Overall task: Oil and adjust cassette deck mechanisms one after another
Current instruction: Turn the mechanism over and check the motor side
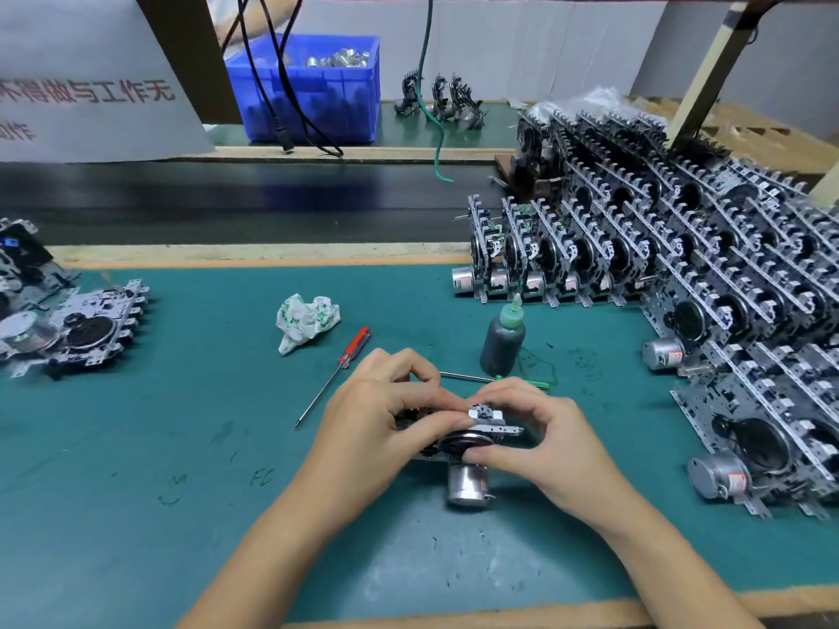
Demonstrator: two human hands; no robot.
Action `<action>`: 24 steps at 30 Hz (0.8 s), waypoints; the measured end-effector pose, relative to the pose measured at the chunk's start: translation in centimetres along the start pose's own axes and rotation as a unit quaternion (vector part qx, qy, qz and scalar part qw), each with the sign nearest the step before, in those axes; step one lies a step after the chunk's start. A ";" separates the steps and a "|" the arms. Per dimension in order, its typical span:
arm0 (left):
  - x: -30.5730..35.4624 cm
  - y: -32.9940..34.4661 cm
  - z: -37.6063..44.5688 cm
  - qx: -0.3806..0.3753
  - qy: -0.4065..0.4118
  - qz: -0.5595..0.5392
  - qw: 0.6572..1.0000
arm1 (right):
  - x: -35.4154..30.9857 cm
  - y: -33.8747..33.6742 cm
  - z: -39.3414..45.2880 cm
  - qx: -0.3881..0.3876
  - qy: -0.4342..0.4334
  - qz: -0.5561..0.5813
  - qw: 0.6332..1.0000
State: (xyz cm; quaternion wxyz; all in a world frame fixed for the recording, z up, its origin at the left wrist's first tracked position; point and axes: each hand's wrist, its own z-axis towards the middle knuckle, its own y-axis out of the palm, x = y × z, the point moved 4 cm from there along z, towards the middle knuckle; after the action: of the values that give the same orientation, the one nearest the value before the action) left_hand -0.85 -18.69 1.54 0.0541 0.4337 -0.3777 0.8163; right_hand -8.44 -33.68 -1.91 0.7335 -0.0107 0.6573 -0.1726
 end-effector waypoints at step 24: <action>0.1 -0.2 0.1 -0.006 0.011 -0.008 1.000 | -1.5 -1.4 -2.7 0.072 -0.097 -0.390 0.913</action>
State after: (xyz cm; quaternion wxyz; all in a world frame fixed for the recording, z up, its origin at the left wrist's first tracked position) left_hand -0.76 -18.64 1.73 0.0672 0.4271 -0.3783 0.8185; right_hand -11.47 -33.99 -0.46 0.6671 -0.2300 0.5119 -0.4899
